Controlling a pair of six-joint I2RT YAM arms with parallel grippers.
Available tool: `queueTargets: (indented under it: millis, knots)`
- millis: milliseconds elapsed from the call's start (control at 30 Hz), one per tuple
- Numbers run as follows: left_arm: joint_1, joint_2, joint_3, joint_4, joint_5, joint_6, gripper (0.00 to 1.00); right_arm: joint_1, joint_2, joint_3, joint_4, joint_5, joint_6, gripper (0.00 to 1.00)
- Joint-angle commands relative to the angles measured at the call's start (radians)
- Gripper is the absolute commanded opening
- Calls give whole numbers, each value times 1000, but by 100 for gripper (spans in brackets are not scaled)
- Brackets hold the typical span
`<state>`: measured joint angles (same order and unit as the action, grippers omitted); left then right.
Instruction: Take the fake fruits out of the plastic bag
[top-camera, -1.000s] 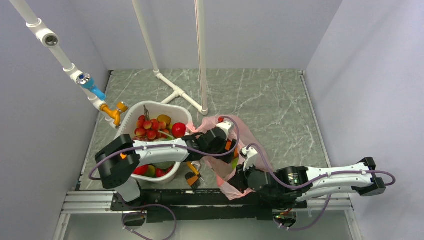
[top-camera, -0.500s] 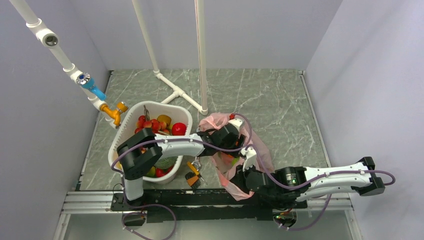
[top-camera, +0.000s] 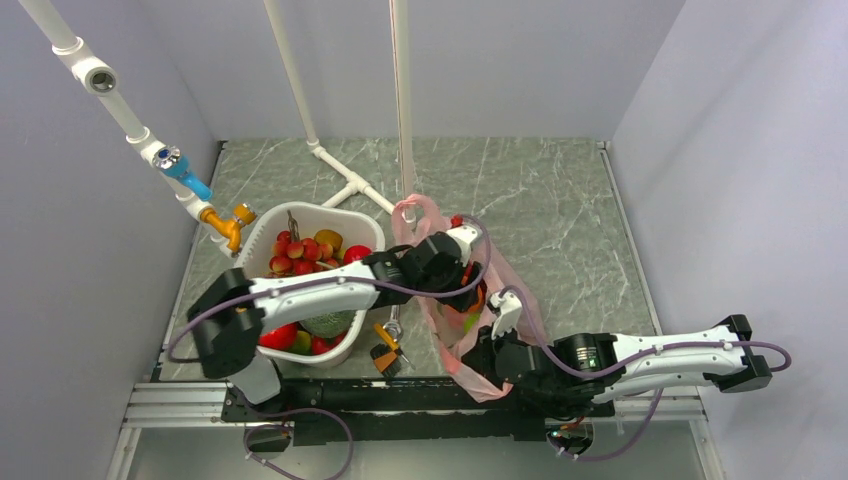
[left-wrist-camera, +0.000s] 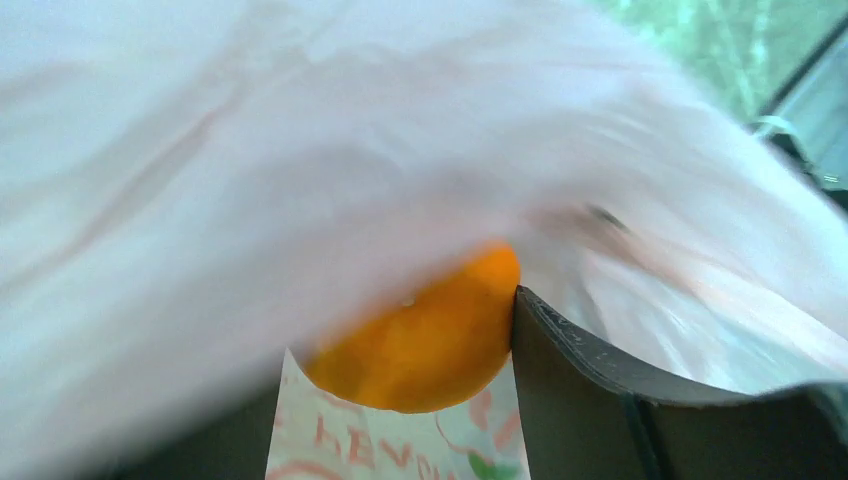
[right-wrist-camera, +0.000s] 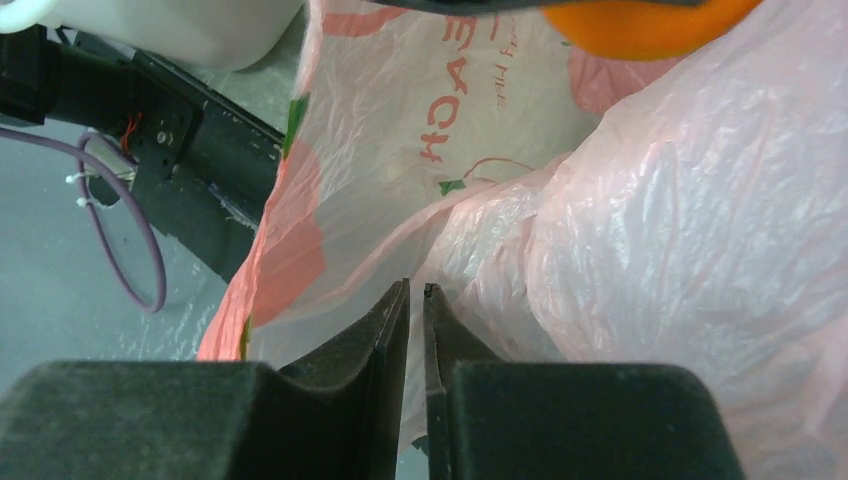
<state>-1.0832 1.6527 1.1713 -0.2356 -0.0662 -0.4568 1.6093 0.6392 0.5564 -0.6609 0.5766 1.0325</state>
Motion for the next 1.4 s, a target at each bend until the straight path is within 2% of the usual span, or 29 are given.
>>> queueTargets:
  millis: [0, 167, 367, 567, 667, 767, 900, 1100, 1267, 1367]
  knots:
    - [0, -163, -40, -58, 72, -11, 33, 4, -7, 0, -16, 68, 21, 13]
    - [0, -335, -95, -112, 92, -32, 32, 3, 5, 7, -21, 81, 19, 13]
    - [0, -524, -59, -263, 69, 14, 32, 4, 13, 13, -8, 88, 9, 13]
    - [0, -665, 16, -489, -146, 73, 33, 4, 36, 23, 5, 90, 0, 13]
    - [2, -710, 53, -614, -297, 82, 33, 4, 50, 29, 11, 88, -5, 13]
    - [43, -738, 51, -690, -407, 83, 34, 4, 62, 33, 24, 84, -15, 13]
    - [190, -747, 13, -678, -348, 92, 34, 4, 82, 47, 30, 83, -26, 13]
    - [375, -705, -90, -539, -295, 134, 34, 2, 99, 64, 23, 80, -28, 12]
    - [445, -619, -121, -447, -225, 146, 33, 3, 94, 71, 6, 78, -18, 12]
    - [461, -579, -131, -418, -226, 150, 41, 3, 83, 66, 1, 78, -11, 12]
